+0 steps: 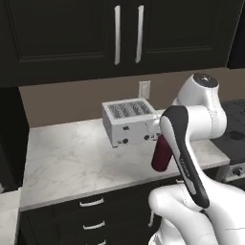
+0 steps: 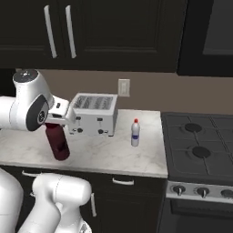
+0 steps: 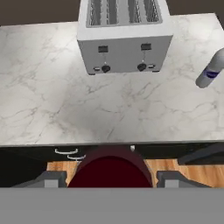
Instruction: Place the drinks on the dining counter in a tight cluster.
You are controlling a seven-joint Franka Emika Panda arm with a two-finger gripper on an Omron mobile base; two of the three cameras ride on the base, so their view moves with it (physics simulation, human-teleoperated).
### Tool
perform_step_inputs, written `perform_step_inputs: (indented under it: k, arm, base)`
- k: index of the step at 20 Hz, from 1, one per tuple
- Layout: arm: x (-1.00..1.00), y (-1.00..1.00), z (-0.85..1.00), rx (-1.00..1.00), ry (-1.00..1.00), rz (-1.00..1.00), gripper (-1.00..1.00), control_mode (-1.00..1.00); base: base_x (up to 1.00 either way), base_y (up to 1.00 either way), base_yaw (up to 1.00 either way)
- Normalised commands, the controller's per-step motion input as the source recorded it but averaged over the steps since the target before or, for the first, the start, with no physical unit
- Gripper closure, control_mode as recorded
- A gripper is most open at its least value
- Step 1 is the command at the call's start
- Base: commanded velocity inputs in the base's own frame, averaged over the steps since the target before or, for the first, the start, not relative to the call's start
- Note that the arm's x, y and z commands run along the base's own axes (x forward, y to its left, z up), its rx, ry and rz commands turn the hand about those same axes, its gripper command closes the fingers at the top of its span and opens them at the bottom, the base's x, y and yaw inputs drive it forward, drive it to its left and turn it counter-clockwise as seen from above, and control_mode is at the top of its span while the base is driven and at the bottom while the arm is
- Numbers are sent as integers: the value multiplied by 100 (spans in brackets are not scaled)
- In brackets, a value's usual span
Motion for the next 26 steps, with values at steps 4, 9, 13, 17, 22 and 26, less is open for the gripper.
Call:
perform_step_inputs:
  k: [4,9,13,17,22,26]
  arm:
    - [0,0,0,0,0,0,100,100]
    - [0,0,0,0,0,0,100,100]
    - [0,0,0,0,0,0,100,100]
    - [0,0,0,0,0,0,100,100]
    - [0,0,0,0,0,0,100,100]
    - [0,0,0,0,0,0,100,100]
  base:
    - [-21,-100,25]
    - [-74,-100,49]
    - [-81,-34,81]
    - [-14,20,97]
    - [0,31,100]
    - [0,21,100]
